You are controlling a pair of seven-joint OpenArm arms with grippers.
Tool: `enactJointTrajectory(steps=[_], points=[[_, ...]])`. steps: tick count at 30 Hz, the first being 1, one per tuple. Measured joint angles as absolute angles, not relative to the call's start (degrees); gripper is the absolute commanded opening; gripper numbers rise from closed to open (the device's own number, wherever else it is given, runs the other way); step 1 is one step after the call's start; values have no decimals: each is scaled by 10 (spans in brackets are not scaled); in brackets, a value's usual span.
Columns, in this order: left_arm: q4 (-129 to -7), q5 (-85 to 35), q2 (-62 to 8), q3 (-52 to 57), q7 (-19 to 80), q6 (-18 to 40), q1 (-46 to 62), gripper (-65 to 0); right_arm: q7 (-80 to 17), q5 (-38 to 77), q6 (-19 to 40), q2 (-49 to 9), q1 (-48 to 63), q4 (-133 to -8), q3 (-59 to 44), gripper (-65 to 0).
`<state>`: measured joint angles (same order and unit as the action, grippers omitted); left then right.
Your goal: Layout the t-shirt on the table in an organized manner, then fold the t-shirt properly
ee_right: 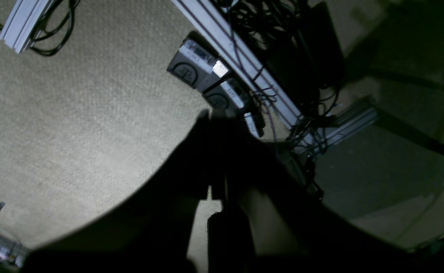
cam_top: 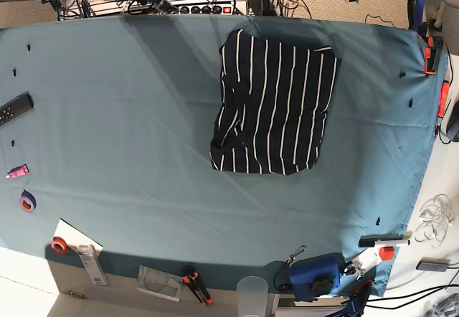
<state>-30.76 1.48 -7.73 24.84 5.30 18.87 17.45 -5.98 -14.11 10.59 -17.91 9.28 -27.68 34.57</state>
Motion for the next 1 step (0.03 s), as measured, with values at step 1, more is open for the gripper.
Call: enactJointTrajectory(steps=[1], points=[[-307,15,-77,248,53,189,175,-650,-59,-141,105,-179,94,-276,346,-650]])
